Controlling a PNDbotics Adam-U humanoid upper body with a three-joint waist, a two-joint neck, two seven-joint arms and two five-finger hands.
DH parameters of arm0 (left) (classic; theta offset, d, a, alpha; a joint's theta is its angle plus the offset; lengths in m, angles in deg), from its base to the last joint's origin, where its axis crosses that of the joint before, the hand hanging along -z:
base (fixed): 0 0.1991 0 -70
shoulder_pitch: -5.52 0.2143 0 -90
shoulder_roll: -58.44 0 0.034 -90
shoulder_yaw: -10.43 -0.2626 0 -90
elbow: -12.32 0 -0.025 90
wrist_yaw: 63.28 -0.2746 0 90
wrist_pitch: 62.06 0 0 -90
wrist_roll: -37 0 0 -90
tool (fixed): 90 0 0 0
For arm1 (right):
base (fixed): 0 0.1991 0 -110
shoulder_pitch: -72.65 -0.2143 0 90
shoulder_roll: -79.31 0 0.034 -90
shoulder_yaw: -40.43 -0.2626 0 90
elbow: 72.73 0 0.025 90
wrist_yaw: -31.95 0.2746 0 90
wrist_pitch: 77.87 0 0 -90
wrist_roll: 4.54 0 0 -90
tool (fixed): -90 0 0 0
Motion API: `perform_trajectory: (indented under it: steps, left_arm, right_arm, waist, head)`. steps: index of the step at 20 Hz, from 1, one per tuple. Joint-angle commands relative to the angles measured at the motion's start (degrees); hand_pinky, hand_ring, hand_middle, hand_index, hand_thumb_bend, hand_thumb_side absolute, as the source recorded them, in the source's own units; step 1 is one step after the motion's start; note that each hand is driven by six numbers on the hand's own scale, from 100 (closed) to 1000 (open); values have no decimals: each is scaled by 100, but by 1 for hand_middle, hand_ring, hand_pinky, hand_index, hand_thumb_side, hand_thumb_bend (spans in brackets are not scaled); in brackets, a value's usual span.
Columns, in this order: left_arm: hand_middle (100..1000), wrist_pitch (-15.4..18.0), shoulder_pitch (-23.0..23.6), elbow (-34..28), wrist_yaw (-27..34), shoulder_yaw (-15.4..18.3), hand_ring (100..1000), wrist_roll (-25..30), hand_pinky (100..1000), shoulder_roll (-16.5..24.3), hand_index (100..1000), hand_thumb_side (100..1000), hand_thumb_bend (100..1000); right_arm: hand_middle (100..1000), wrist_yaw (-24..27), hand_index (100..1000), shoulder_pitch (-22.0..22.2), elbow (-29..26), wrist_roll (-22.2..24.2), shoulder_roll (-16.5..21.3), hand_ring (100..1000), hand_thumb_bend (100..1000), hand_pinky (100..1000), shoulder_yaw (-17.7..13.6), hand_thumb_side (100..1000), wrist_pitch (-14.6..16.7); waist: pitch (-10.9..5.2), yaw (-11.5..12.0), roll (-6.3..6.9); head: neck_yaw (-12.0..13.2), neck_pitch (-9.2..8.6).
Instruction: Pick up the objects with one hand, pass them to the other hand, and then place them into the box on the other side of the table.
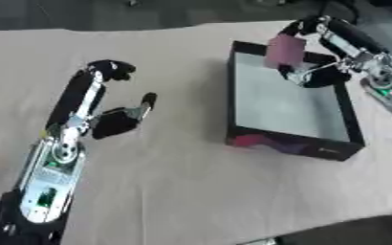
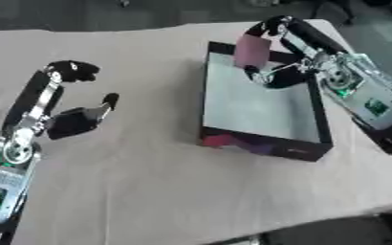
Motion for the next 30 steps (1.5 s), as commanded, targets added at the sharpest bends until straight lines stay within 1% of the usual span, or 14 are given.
perform_trajectory:
  steps: [1, 4, 6, 7, 9, 12, 16, 21, 23, 24, 26, 27, 29, 30]
  left_arm:
    - [615, 9, -52, -93, 40, 17, 728, -26, 825, 17, 761, 361, 371]
    - [615, 14, -51, -91, 37, 20, 728, -48, 825, 8, 761, 364, 373]
    - [614, 15, -49, -89, 44, 20, 728, -58, 826, 3, 760, 368, 375]
    - [615, 14, -47, -88, 46, 21, 728, -62, 826, 1, 761, 368, 378]
    - [615, 9, -41, -83, 43, 24, 728, -65, 826, 0, 761, 373, 381]
    - [615, 2, -34, -73, 39, 26, 728, -65, 827, -6, 761, 376, 386]
    - [614, -5, -32, -69, 41, 30, 728, -70, 827, -12, 760, 375, 388]
    - [614, -18, -20, -53, 29, 31, 728, -69, 826, -15, 760, 374, 386]
    - [613, -21, -16, -54, 20, 35, 727, -76, 826, -6, 760, 371, 386]
    - [613, -25, -19, -61, 18, 41, 727, -83, 826, 5, 760, 369, 386]
    - [612, -35, -38, -87, 18, 61, 727, -99, 825, 34, 760, 365, 386]
    - [611, -43, -46, -103, 20, 72, 727, -107, 825, 50, 759, 362, 386]
    - [610, -67, -80, -143, 25, 110, 727, -126, 824, 104, 760, 354, 386]
    - [609, -88, -103, -171, 29, 140, 727, -139, 823, 154, 759, 348, 387]
  right_arm:
    - [551, -215, 620, -27, 125, 31, 103, 954, 253, 860, -48, 133, 105]
    - [613, -410, 709, -30, 215, 217, 93, 1000, 269, 881, -18, 221, 226]
    - [697, -549, 802, -41, 267, 362, 87, 1000, 284, 906, -20, 303, 293]
    - [774, -625, 870, -46, 288, 438, 86, 1000, 298, 927, -24, 362, 321]
    - [826, -781, 910, -57, 316, 547, 80, 1000, 307, 942, -49, 419, 363]
    - [842, -920, 922, -77, 330, 530, 72, 1000, 325, 950, -92, 493, 371]
    - [844, -969, 922, -93, 306, 377, 84, 1000, 338, 950, -124, 480, 344]
    - [849, -717, 924, -110, 166, 265, 88, 1000, 264, 956, -167, 438, 296]
    - [858, -293, 925, -115, -43, 141, 96, 1000, 121, 966, -230, 363, 212]
    - [866, 61, 927, -107, -198, 39, 113, 1000, 100, 975, -276, 352, 131]
    - [881, 1085, 928, -71, -582, -160, 175, 1000, 100, 997, -388, 402, -46]
    - [886, 1509, 930, -48, -754, -238, 237, 1000, 100, 1000, -475, 475, -148]
    - [900, 2555, 940, 49, -1182, -372, 269, 1000, 100, 1000, -630, 692, -216]
    - [902, 3113, 943, 123, -1313, -396, 295, 1000, 100, 1000, -736, 701, -153]
  waist:
    - [-160, 6, 65]
    - [-153, 14, 66]
    - [-151, 17, 66]
    - [-151, 18, 66]
    - [-152, 22, 66]
    - [-153, 25, 67]
    - [-157, 25, 67]
    - [-162, 27, 60]
    - [-163, 26, 60]
    - [-163, 25, 61]
    - [-164, 18, 66]
    - [-166, 11, 69]
    - [-168, 1, 76]
    - [-171, -2, 80]
  head:
    - [1, -15]
    - [-7, -23]
    - [-7, -19]
    - [-8, -12]
    - [-13, 0]
    - [-14, 6]
    - [-11, 19]
    - [9, 27]
    - [46, 29]
    - [96, 33]
    - [269, 36]
    - [391, 36]
    - [739, 31]
    - [944, 24]
